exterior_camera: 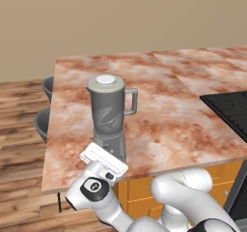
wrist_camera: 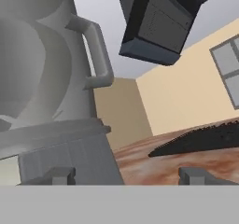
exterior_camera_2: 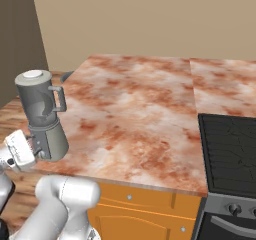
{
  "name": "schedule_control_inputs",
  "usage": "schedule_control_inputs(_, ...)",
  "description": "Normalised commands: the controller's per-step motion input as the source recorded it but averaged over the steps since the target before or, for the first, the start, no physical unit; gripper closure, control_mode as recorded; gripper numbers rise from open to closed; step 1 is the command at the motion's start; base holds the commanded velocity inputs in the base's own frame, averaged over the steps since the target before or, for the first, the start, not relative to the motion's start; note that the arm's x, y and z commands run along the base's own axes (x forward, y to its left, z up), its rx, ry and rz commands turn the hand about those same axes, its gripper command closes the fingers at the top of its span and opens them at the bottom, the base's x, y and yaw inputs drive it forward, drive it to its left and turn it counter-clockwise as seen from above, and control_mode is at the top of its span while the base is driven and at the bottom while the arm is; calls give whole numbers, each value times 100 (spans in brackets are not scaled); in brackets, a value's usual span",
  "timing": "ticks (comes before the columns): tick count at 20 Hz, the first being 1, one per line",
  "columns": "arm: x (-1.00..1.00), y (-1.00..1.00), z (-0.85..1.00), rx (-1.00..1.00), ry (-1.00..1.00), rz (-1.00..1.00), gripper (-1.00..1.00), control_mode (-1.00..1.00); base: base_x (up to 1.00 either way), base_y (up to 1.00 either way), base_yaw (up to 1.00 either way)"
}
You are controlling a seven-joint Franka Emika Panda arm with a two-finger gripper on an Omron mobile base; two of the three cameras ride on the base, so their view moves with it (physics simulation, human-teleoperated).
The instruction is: Open the blender lid, put the banana in the blender, close the lid, and start the blender.
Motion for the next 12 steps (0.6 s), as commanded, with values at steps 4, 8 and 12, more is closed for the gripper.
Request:
schedule_control_inputs(4, -37, 0, 34, 0, -8, 0, -100, -100, 0, 0, 0)
schedule_control_inputs(8, -54, 0, 34, 0, -6, 0, -100, -100, 0, 0, 0)
schedule_control_inputs(12, -47, 1, 36, 0, -3, 0, -100, -100, 0, 0, 0)
